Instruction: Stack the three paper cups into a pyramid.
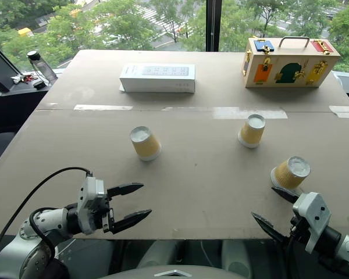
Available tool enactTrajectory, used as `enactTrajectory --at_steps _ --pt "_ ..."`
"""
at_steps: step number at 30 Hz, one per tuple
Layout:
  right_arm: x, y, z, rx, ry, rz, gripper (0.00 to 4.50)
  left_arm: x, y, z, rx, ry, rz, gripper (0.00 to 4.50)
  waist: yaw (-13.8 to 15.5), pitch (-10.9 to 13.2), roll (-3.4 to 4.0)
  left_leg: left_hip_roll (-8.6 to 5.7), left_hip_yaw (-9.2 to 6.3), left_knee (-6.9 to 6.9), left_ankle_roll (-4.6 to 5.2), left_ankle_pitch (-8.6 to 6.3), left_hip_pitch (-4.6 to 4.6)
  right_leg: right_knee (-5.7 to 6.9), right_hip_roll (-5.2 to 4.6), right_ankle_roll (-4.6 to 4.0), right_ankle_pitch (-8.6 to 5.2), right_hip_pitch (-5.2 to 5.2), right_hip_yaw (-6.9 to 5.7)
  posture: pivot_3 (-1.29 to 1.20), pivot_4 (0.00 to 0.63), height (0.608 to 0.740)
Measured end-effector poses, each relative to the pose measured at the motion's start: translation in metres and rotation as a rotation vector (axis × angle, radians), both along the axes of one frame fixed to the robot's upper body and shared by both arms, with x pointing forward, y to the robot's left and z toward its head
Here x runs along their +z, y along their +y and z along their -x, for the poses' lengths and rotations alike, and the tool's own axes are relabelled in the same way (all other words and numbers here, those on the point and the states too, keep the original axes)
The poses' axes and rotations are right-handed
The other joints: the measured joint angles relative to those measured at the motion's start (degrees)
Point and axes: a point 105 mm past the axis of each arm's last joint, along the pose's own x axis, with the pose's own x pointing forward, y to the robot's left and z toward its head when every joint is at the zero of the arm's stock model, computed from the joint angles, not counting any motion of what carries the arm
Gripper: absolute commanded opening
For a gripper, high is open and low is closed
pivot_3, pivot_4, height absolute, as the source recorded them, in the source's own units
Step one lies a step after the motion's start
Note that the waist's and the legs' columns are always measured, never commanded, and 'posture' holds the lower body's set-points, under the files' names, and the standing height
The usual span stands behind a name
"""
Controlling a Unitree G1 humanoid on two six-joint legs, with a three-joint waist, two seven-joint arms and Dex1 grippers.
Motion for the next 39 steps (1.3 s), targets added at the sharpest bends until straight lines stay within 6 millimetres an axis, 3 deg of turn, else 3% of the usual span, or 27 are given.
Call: enactTrajectory --at_steps 3,6,13,19,24,33,36,38,39 --pt "0.004 0.007 -0.009 0.011 -0.030 -0.011 4.39 0.004 0.000 -0.005 0.017 -0.018 0.019 4.50 0.0 0.0 -0.02 0.01 0.00 0.01 0.00 0.00 0.00 0.00 0.01 0.00 0.00 0.00 -0.01 0.00 0.150 0.740" --pt "0.035 0.038 -0.026 0.106 -0.182 -0.041 4.39 0.029 -0.004 -0.025 0.050 -0.127 0.092 4.50 -0.1 0.0 0.08 0.10 0.00 0.15 -0.25 -0.14 0.01 0.04 -0.07 0.02 0.01 0.03 -0.12 0.00 0.150 0.740" --pt "0.053 0.060 -0.030 0.229 -0.238 -0.050 4.39 0.033 0.026 -0.060 0.335 -0.187 0.089 4.50 0.1 0.0 0.02 0.07 -0.03 0.18 -0.10 -0.13 -0.06 -0.03 0.07 0.00 0.29 -0.01 -0.39 0.00 0.150 0.740" --pt "0.054 0.069 -0.023 0.315 -0.220 -0.071 4.39 0.041 0.039 -0.080 0.442 -0.211 0.068 4.50 0.1 0.0 0.00 0.08 -0.07 0.32 -0.10 -0.13 -0.06 -0.01 0.14 0.02 0.29 0.03 -0.46 0.00 0.150 0.740" --pt "0.055 0.070 -0.023 0.322 -0.226 -0.072 4.39 0.053 0.036 -0.098 0.441 -0.254 0.045 4.50 0.0 0.0 0.00 0.07 -0.06 0.34 -0.10 -0.13 -0.02 0.04 0.21 0.00 0.30 0.05 -0.45 0.00 0.150 0.740" --pt "0.049 0.068 -0.020 0.294 -0.228 -0.064 4.39 0.042 0.020 -0.120 0.381 -0.224 0.010 4.50 0.0 0.0 0.00 0.05 -0.05 0.34 -0.10 -0.13 -0.03 0.04 0.23 0.01 0.30 0.04 -0.43 0.00 0.150 0.740" --pt "0.045 0.066 -0.018 0.271 -0.216 -0.060 4.50 0.038 0.015 -0.126 0.356 -0.213 0.009 3.65 0.0 0.0 0.00 0.05 -0.05 0.34 -0.10 -0.13 -0.03 0.05 0.23 0.01 0.30 0.04 -0.43 0.00 0.150 0.740" --pt "0.043 0.065 -0.016 0.255 -0.215 -0.061 4.50 0.038 0.013 -0.130 0.335 -0.214 0.009 2.70 0.0 0.0 0.00 0.05 -0.05 0.34 -0.10 -0.13 -0.03 0.05 0.23 0.01 0.30 0.04 -0.43 0.00 0.150 0.740" --pt "0.043 0.065 -0.016 0.253 -0.216 -0.061 4.50 0.038 0.013 -0.130 0.330 -0.215 0.009 2.53 0.0 0.0 0.00 0.04 -0.05 0.34 -0.10 -0.13 -0.03 0.05 0.23 0.01 0.30 0.04 -0.42 0.00 0.150 0.740"
